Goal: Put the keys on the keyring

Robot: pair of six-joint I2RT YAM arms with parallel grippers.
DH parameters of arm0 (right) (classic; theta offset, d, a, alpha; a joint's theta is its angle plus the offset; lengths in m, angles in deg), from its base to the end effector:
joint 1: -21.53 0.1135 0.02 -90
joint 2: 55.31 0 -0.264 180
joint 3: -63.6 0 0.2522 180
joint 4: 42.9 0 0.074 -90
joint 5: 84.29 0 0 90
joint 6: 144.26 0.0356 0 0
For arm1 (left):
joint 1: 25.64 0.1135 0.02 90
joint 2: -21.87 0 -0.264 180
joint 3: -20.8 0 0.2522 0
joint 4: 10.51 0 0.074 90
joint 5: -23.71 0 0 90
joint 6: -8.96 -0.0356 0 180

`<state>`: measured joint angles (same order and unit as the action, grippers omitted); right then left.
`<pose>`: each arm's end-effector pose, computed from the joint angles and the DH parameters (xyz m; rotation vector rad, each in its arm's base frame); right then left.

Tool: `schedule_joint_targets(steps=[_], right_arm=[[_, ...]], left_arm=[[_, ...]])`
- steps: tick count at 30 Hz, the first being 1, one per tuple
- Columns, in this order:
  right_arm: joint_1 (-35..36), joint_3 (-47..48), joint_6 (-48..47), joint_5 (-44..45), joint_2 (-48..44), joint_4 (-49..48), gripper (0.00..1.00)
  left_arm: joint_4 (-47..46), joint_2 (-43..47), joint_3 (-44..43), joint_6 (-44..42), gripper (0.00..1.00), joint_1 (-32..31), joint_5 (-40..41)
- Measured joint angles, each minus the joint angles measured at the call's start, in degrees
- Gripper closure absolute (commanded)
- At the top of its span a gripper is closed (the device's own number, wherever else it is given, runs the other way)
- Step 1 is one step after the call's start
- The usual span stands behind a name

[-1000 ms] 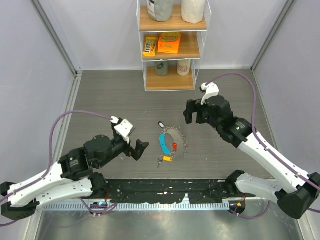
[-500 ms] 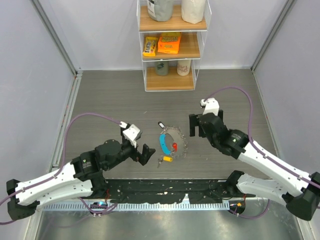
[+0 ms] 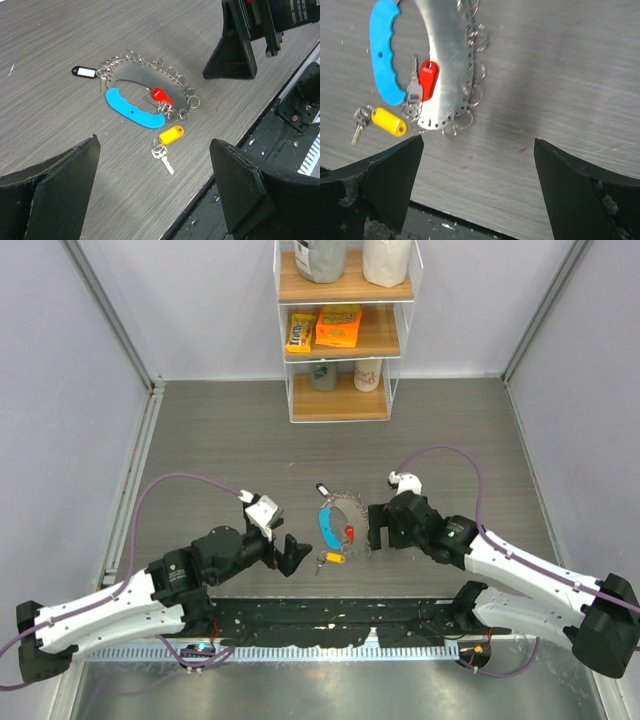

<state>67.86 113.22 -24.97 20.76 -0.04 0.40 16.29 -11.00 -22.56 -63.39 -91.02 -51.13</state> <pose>0.1391 0.1323 0.2239 -0.2387 2.3963 0.3010 0.0711 -0.1327 0.2723 0.5973 1.8199 -0.7567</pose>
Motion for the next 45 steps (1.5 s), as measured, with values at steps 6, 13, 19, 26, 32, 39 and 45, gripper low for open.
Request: schedule_joint_targets(steps=[6, 13, 19, 26, 32, 39, 45], right_arm=[[1.5, -4.0, 6.3, -3.3, -1.1, -1.7, 0.09], [2.1, -5.6, 10.6, -4.4, -1.0, -2.6, 0.16], [4.9, -3.0, 11.2, -3.6, 4.8, -2.7, 0.18], [5.3, 2.1, 10.0, 2.9, 6.7, -1.6, 0.19], [4.5, 6.1, 8.7, 7.1, 11.2, -2.2, 0.22], [0.4, 6.2, 8.3, 9.2, 11.5, -2.3, 0.26], [-3.6, 3.2, 8.3, 9.4, 6.1, -2.8, 0.25]], left_arm=[[0.0, 1.9, 1.5, 0.2, 0.0, 0.0, 0.1], [-0.5, 4.0, 3.8, 0.3, 0.0, 0.0, 0.1], [-2.6, 2.5, 4.4, 1.2, 0.0, 0.0, -0.5], [-8.7, -6.5, 5.0, 3.3, 0.06, 0.7, -1.8], [-12.3, -17.6, 3.2, 5.5, 0.12, 6.2, -7.0], [-16.2, -29.7, -4.4, 7.5, 0.15, 10.7, -13.9], [-18.8, -40.5, -12.1, 7.2, 0.22, 10.9, -20.5]])
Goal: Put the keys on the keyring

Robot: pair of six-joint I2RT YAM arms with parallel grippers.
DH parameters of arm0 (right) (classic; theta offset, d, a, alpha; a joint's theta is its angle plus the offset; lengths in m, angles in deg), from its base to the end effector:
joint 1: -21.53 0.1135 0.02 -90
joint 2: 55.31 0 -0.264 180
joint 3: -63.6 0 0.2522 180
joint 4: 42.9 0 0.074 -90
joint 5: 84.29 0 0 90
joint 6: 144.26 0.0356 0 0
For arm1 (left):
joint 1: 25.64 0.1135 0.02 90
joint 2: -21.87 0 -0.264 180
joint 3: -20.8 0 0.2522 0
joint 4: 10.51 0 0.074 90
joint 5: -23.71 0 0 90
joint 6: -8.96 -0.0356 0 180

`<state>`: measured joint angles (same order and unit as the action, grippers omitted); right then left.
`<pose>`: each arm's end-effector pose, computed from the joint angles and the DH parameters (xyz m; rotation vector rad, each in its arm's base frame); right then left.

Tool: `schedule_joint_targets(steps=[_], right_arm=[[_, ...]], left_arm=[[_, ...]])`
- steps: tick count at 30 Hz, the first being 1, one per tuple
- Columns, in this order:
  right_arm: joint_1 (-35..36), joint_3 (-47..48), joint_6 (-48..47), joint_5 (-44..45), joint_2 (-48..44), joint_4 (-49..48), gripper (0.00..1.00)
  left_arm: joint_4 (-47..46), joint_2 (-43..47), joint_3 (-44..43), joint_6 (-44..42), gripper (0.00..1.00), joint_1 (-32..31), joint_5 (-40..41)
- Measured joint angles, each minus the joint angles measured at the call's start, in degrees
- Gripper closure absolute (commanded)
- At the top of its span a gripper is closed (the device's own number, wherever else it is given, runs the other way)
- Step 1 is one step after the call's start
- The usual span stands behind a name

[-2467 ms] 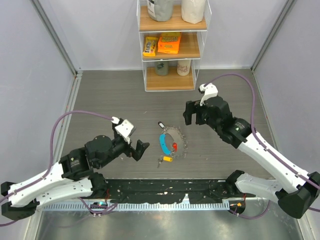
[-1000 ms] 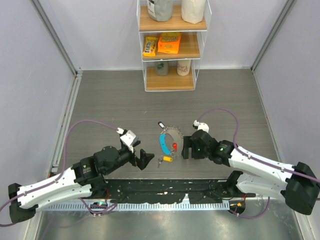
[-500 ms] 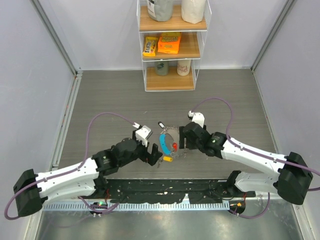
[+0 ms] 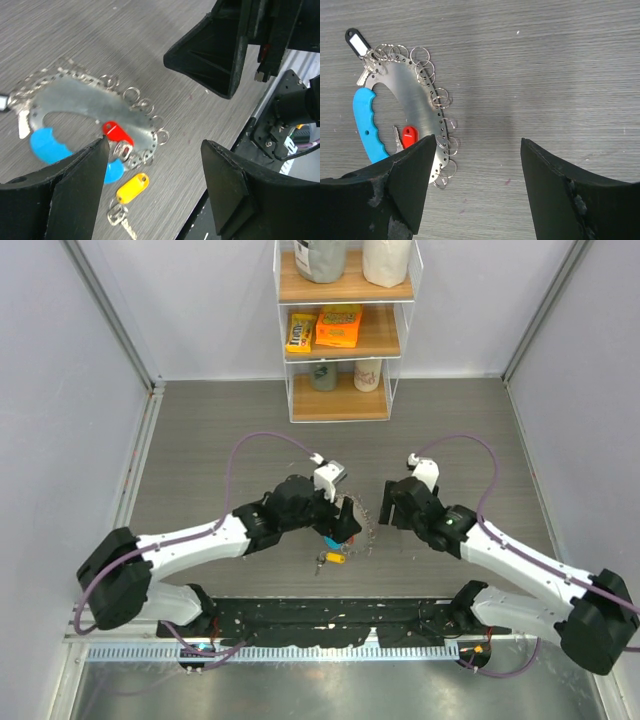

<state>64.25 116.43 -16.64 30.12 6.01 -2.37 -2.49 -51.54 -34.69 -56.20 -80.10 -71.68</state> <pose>0.1661 0.1334 0.2275 0.0844 2.3339 0.1764 0.1618 -0.2322 0.2410 0.6136 2.0719 -0.9405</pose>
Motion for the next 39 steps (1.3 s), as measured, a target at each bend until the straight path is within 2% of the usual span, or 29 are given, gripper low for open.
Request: schedule_joint_targets(steps=[6, 13, 24, 39], right_arm=[[-1.2, -3.0, 0.0, -0.3, -7.3, 0.1, 0.25], [-3.3, -6.3, 0.0, -2.5, -8.9, -0.4, 0.25], [-7.2, -9.5, -0.7, -5.3, -15.3, -1.2, 0.25], [-9.8, -13.0, -1.9, -9.0, -15.4, -4.1, 0.24]], left_arm=[[-0.9, -10.5, -8.1, -2.3, 0.28, 1.2, -7.5], [-0.2, -19.7, -16.1, -3.0, 0.32, 2.7, -11.1], [4.0, -28.9, -24.0, -2.2, 0.34, 5.7, -9.6], [10.8, -38.7, -32.8, -2.3, 0.36, 8.9, -3.4]])
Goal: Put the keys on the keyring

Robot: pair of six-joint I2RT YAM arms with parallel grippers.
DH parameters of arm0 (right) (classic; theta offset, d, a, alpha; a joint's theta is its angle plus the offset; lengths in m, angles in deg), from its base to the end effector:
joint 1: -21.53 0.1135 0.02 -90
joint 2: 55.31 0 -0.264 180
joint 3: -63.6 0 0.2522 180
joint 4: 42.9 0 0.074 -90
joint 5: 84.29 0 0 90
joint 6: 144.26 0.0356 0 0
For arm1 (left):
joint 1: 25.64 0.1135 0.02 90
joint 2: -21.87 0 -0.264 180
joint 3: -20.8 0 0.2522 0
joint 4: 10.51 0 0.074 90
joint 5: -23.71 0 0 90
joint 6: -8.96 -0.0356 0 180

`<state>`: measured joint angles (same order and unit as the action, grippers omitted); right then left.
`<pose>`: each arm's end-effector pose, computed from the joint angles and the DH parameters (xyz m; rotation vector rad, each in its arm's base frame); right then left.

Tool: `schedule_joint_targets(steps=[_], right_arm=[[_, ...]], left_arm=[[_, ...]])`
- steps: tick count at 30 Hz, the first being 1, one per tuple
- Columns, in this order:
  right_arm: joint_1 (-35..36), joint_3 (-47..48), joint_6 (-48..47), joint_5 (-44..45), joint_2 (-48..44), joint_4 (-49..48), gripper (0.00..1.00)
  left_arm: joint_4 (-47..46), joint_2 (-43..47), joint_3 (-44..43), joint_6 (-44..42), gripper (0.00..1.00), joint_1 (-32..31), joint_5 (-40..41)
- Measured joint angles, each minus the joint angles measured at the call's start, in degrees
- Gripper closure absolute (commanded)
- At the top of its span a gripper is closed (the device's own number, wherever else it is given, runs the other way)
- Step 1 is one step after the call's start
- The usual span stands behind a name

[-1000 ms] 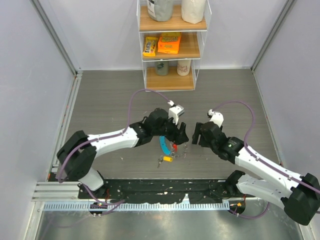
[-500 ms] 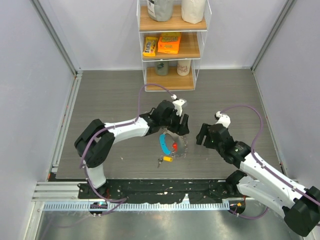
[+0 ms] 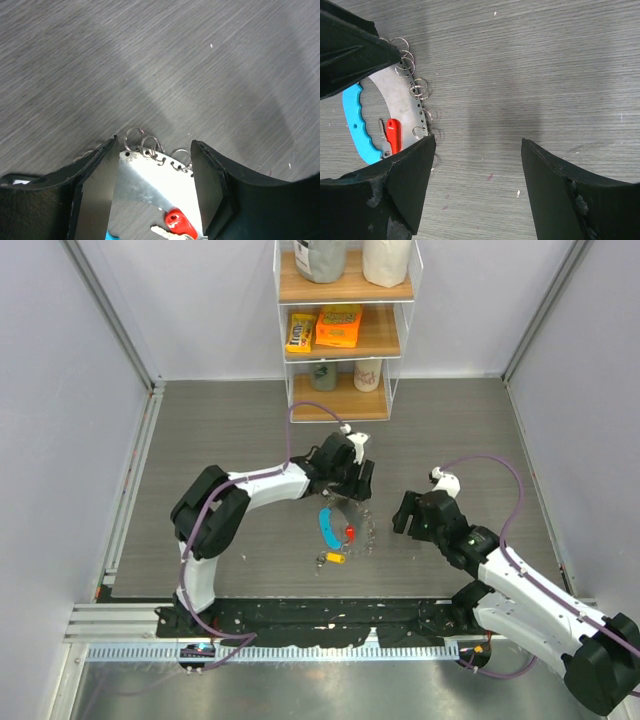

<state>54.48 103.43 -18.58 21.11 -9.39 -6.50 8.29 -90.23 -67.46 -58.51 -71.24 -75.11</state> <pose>0.1453 0.0829 0.2032 0.1913 2.2919 0.3132 0.2972 -0.3113 0.1822 0.5672 2.3675 -0.7531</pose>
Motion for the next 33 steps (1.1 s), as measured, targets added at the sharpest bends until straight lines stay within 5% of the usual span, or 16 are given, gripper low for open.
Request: schedule_joint_targets(steps=[33], right_arm=[[-3.8, -2.6, -1.5, -5.7, 0.6, -3.4, 0.25]], left_arm=[[2.5, -5.4, -3.5, 1.4, 0.51, 2.6, -3.3]])
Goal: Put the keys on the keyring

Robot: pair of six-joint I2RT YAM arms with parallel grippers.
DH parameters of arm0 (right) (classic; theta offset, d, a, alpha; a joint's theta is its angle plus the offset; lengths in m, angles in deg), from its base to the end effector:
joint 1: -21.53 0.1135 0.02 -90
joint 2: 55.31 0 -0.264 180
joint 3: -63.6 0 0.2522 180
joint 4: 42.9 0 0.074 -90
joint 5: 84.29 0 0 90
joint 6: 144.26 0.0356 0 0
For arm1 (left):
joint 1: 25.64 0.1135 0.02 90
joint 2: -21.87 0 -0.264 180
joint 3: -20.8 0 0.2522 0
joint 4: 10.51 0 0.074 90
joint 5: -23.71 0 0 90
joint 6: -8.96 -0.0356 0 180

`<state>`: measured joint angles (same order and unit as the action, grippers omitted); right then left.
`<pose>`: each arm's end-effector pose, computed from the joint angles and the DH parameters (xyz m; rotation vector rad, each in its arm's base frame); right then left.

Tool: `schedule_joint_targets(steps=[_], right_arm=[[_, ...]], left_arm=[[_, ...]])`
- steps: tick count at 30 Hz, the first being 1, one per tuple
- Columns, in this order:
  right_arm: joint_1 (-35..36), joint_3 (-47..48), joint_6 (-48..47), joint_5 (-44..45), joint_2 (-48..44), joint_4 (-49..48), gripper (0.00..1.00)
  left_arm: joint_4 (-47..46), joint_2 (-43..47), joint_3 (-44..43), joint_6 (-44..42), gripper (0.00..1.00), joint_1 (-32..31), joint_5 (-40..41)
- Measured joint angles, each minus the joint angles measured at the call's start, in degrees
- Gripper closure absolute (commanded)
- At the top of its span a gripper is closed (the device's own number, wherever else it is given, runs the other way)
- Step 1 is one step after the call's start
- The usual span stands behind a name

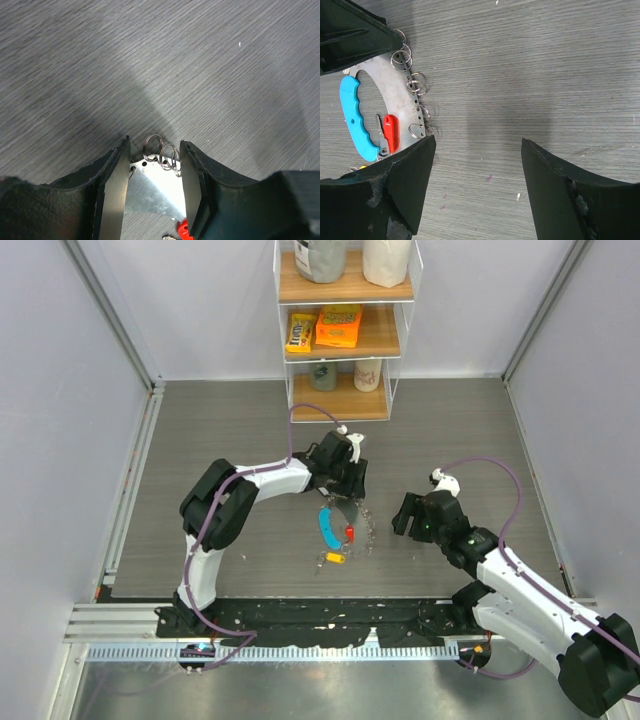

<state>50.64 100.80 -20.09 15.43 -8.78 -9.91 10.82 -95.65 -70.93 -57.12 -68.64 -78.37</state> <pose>0.1496 0.0764 0.1908 0.1898 2.3173 0.3704 0.3190 -0.3076 0.1582 0.5212 2.4690 -0.7684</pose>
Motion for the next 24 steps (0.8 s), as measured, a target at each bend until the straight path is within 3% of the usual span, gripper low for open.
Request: schedule_joint_targets(steps=[16, 21, 24], right_arm=[[-0.4, -0.9, 0.0, -0.9, -0.9, -0.2, 0.25], [-0.7, -1.0, 0.0, -1.1, -1.5, -0.4, 0.25], [-0.8, -1.1, 0.0, -1.2, -2.0, -0.4, 0.25]], left_arm=[[0.5, -0.6, -0.4, 0.3, 0.61, 0.0, -2.9], [0.7, -1.0, -0.8, 0.7, 0.7, 0.0, -3.6], [0.9, -1.4, -1.1, 1.0, 0.85, 0.0, -3.9]])
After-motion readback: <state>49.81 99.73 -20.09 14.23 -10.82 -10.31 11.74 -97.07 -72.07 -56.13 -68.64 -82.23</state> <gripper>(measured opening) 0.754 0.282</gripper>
